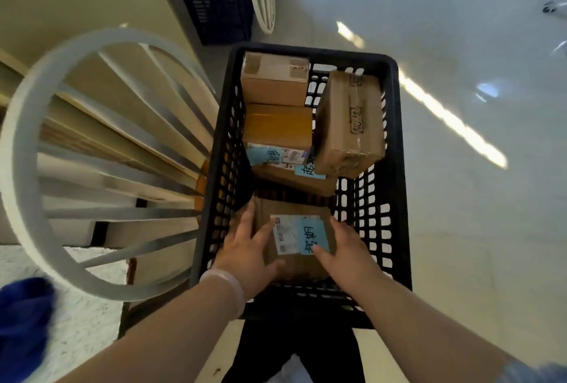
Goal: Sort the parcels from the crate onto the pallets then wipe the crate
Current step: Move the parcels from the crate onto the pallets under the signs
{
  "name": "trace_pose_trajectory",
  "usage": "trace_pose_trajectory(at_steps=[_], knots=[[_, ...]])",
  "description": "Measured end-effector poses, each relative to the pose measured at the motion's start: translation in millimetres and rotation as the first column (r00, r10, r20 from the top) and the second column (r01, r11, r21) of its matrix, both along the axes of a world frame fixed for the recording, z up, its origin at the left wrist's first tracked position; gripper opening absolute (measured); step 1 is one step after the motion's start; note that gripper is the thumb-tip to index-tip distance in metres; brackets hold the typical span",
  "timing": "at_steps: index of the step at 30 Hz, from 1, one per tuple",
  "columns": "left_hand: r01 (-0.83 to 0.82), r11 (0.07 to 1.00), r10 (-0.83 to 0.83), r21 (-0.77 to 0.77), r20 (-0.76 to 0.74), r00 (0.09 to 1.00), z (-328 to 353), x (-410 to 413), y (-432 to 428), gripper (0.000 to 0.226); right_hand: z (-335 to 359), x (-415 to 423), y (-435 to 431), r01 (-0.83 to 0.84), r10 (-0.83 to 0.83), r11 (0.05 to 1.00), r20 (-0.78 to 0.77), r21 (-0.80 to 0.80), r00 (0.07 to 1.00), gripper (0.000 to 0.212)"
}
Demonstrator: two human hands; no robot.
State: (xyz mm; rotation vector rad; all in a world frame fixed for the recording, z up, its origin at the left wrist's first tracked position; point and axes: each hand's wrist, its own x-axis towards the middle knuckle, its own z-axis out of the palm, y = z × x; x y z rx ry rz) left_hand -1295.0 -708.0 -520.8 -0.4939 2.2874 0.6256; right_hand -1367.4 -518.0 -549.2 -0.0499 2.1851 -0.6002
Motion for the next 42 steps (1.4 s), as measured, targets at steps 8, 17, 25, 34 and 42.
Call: trace_pose_trajectory(at_steps=[8,17,25,34,42], knots=[[-0.155,0.979,0.152,0.133,0.031,0.988,-18,6,-6,0.078,-49,-9,-11,0.147,-0.135,0.988,0.192,-0.048,0.972,0.077],[-0.259,0.959,0.27,0.115,-0.098,0.958,-2,-6,-1,0.074,-34,-15,-7,0.252,-0.239,0.967,0.189,-0.044,0.952,0.077],[-0.188,0.968,0.218,0.165,-0.189,0.957,66,-35,-21,0.086,48,-38,11,0.261,-0.264,0.955,0.002,-0.142,0.965,0.075],[-0.12,0.965,0.177,0.233,-0.244,0.953,147,-52,-16,0.085,153,-73,36,0.05,-0.093,0.973,-0.187,-0.226,0.978,0.064],[-0.149,0.939,0.296,0.311,-0.505,0.811,205,-68,-13,0.084,210,-91,53,0.228,-0.295,0.863,-0.083,-0.451,0.952,0.024]])
